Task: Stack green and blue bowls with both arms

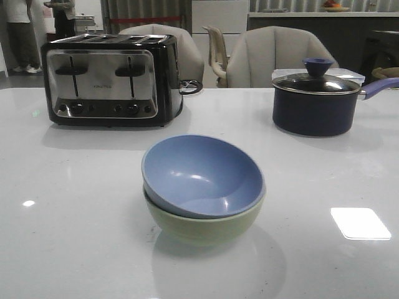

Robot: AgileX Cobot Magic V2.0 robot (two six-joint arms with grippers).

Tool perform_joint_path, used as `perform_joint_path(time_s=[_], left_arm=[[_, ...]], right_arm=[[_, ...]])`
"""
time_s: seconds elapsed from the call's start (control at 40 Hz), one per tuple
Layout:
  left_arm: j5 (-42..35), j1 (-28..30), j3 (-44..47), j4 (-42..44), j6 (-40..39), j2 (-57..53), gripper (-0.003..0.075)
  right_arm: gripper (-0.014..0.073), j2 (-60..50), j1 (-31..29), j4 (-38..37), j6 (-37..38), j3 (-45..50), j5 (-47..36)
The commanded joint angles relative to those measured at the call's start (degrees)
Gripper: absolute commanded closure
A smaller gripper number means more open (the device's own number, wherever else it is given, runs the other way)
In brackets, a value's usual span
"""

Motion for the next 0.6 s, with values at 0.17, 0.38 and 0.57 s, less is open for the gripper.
perform_joint_path(time_s=[0.17,0.38,0.57], left_arm=[[-6.7,-0.3,-1.6,-1.0,-0.5,0.1,0.0619],[-6.7,-0.3,-1.6,-1.0,-0.5,0.1,0.0619],[-6.7,-0.3,-1.6,-1.0,-0.5,0.1,0.0619]], right_arm=[[0.0554,-0.2,-0.1,-0.2,-0.1,-1.6,-3.4],[0.0554,-0.2,-0.1,-0.2,-0.1,-1.6,-3.4],[0.0554,-0.2,-0.1,-0.2,-0.1,-1.6,-3.4]])
